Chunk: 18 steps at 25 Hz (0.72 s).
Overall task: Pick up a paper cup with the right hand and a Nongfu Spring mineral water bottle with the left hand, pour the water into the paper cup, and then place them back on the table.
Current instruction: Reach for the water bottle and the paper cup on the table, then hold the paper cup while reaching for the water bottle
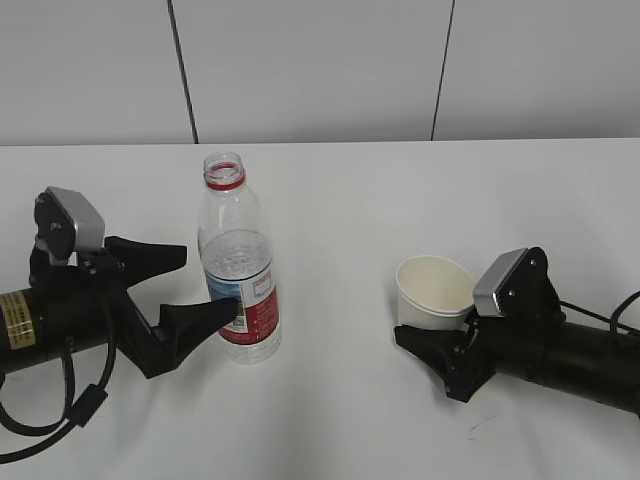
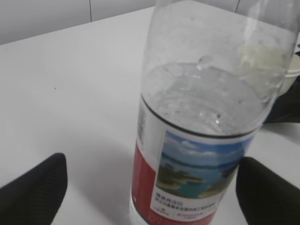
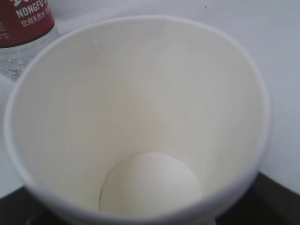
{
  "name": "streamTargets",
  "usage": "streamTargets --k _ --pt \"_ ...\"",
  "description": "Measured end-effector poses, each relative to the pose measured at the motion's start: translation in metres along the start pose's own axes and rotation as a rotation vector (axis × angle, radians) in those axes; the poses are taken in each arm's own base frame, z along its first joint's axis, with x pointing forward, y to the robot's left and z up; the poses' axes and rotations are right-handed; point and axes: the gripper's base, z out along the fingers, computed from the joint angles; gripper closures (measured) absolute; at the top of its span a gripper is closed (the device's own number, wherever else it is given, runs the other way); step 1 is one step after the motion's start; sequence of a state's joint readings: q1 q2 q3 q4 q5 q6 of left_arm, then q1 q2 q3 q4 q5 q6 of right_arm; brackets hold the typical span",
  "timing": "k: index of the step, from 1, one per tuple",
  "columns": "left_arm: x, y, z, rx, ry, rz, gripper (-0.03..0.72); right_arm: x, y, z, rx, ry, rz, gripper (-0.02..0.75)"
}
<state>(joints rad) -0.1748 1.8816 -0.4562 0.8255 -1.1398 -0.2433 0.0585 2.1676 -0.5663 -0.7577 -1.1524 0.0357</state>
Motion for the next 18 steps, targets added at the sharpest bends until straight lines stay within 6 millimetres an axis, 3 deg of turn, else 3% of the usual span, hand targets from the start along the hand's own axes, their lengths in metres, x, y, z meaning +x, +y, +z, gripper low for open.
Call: streamTargets --k 10,18 --pt "0.000 0.001 0.008 0.056 0.001 -0.029 0.036 0.000 0.000 0.000 0.000 0.000 0.000 0.226" --pt "0.008 -0.004 0.032 0.112 0.022 -0.029 0.036 0.000 0.000 0.000 -0.001 0.000 -0.001 0.227"
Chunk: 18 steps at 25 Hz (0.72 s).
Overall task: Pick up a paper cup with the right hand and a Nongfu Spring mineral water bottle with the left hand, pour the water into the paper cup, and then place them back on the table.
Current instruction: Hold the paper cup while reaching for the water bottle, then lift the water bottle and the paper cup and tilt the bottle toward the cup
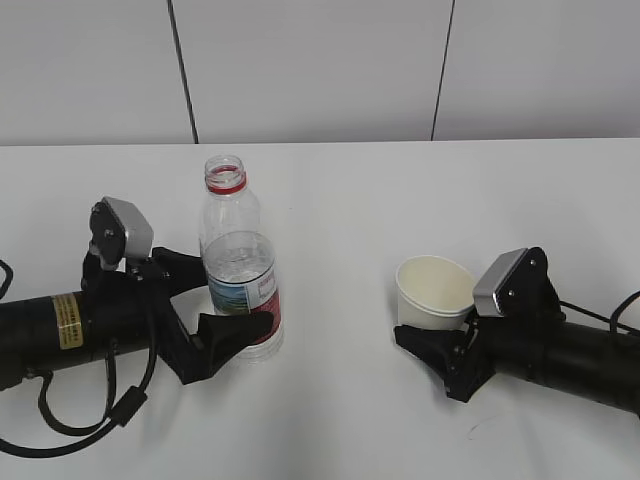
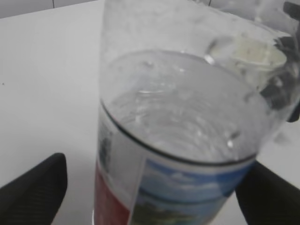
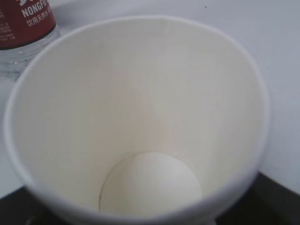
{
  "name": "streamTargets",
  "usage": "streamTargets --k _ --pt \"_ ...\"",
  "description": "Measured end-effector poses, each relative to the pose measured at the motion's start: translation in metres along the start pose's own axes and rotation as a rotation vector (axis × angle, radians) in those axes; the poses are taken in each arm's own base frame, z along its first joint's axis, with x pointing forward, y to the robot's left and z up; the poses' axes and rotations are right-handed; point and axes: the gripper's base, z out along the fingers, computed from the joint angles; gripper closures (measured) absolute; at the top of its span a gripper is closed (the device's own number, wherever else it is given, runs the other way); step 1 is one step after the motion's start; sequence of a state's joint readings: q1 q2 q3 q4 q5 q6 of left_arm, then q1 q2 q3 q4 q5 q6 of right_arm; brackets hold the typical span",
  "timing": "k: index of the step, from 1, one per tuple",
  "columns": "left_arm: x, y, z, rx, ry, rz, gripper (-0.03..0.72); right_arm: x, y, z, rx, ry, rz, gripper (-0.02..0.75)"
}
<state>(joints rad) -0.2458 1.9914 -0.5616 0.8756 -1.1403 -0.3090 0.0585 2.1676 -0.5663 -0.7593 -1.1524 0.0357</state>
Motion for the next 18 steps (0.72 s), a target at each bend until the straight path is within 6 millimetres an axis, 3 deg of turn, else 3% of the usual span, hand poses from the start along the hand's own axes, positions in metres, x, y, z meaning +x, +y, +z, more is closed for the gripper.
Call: streamTargets --k 7,18 --pt "-0.001 0.000 0.011 0.008 -0.009 0.004 0.048 0.000 0.000 0.000 0.000 0.000 0.000 0.227" --pt "0.014 0.004 0.014 -0.020 0.016 -0.049 0.132 0.000 0.000 0.000 0.000 0.000 0.000 0.227"
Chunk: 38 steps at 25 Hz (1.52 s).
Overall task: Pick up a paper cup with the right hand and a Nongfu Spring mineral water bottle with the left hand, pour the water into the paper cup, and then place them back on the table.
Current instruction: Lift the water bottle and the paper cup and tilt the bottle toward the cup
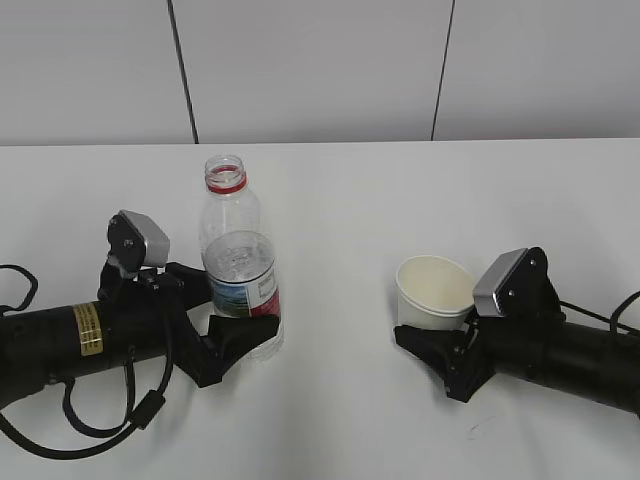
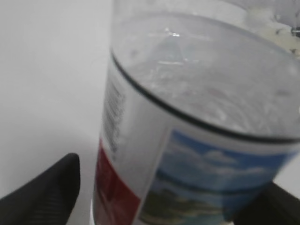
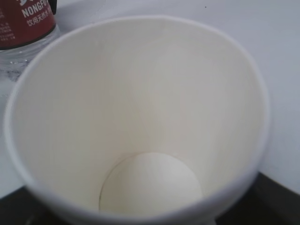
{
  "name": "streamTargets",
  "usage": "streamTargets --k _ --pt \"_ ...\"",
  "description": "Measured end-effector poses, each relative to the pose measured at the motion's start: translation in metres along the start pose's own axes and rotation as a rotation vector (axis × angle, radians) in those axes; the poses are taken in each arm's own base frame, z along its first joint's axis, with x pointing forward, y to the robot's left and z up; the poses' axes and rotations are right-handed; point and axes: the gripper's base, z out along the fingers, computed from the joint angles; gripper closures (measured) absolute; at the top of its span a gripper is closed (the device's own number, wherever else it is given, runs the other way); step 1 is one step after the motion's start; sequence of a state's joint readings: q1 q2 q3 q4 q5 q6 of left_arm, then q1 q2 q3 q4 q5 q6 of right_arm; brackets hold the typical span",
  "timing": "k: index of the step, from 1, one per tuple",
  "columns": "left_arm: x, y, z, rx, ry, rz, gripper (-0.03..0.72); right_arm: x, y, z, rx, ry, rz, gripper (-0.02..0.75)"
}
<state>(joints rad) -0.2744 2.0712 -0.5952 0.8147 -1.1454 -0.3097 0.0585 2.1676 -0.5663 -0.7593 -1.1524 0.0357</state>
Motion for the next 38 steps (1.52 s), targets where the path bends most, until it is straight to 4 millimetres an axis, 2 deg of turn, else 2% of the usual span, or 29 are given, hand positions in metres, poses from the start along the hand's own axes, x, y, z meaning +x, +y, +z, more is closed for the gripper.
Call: streamTargets --k 4,12,20,25,31,38 --pt "0.000 0.000 0.000 -0.003 -0.003 -0.003 0.149 0.000 0.000 0.000 0.000 0.000 0.000 0.227" --pt "0.000 0.001 0.001 -0.019 -0.011 -0.012 0.276 0.000 0.002 0.000 -0.022 0.001 -0.010 0.227" --pt "-0.001 0.002 0.001 -0.023 -0.013 0.004 0.293 -0.004 0.006 -0.001 -0.070 -0.008 -0.013 0.227" --pt "-0.007 0.002 -0.002 -0.039 0.003 0.093 0.295 -0.016 0.008 -0.004 -0.104 -0.031 0.006 0.227" --pt "-0.031 0.003 -0.008 -0.091 -0.050 0.245 0.296 -0.025 0.014 -0.006 -0.154 -0.044 0.022 0.227" --pt "-0.042 0.009 -0.012 -0.191 -0.077 0.422 0.296 -0.037 0.033 0.000 -0.242 -0.055 0.021 0.227"
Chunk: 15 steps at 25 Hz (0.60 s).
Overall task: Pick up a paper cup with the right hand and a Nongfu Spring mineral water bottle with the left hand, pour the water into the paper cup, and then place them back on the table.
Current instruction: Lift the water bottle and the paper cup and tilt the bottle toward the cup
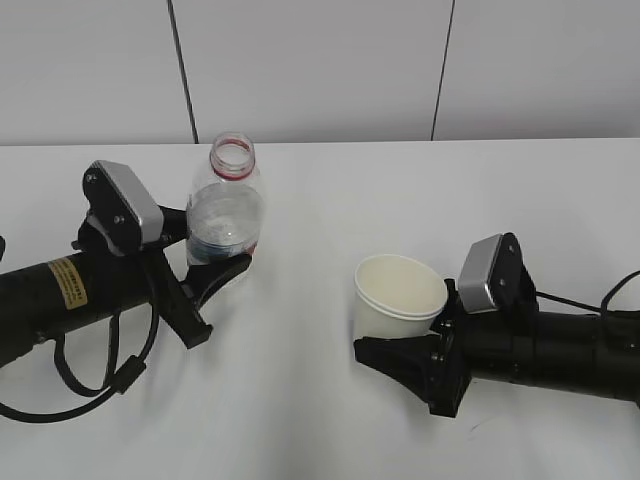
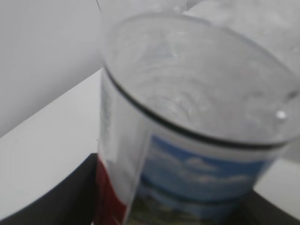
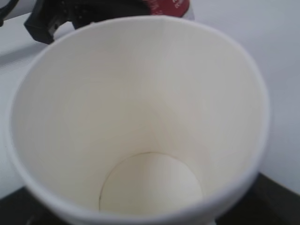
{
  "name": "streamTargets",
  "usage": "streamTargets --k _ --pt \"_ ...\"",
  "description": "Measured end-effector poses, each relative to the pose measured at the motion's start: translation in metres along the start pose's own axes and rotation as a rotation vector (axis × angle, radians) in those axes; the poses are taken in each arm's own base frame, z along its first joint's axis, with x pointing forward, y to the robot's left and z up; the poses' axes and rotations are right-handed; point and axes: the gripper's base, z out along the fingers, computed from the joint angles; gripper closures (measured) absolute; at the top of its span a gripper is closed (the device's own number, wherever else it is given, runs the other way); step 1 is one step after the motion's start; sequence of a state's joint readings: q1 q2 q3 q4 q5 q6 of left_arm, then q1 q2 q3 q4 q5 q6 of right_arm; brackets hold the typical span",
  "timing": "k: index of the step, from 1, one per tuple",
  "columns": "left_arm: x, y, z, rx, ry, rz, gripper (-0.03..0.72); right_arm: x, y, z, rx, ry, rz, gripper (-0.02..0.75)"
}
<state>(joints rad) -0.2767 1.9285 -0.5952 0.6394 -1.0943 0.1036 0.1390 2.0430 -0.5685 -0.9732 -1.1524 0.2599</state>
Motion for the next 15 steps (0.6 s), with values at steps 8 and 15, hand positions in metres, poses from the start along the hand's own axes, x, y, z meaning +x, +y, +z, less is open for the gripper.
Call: streamTargets --k 8,15 --pt "0.001 0.004 0.000 -0.045 0.011 0.163 0.296 -0.019 0.003 0.022 -0.085 -0.037 0.007 0.227" --pt "0.001 0.008 0.000 -0.083 0.025 0.279 0.296 -0.035 -0.003 0.033 -0.207 -0.034 -0.007 0.227"
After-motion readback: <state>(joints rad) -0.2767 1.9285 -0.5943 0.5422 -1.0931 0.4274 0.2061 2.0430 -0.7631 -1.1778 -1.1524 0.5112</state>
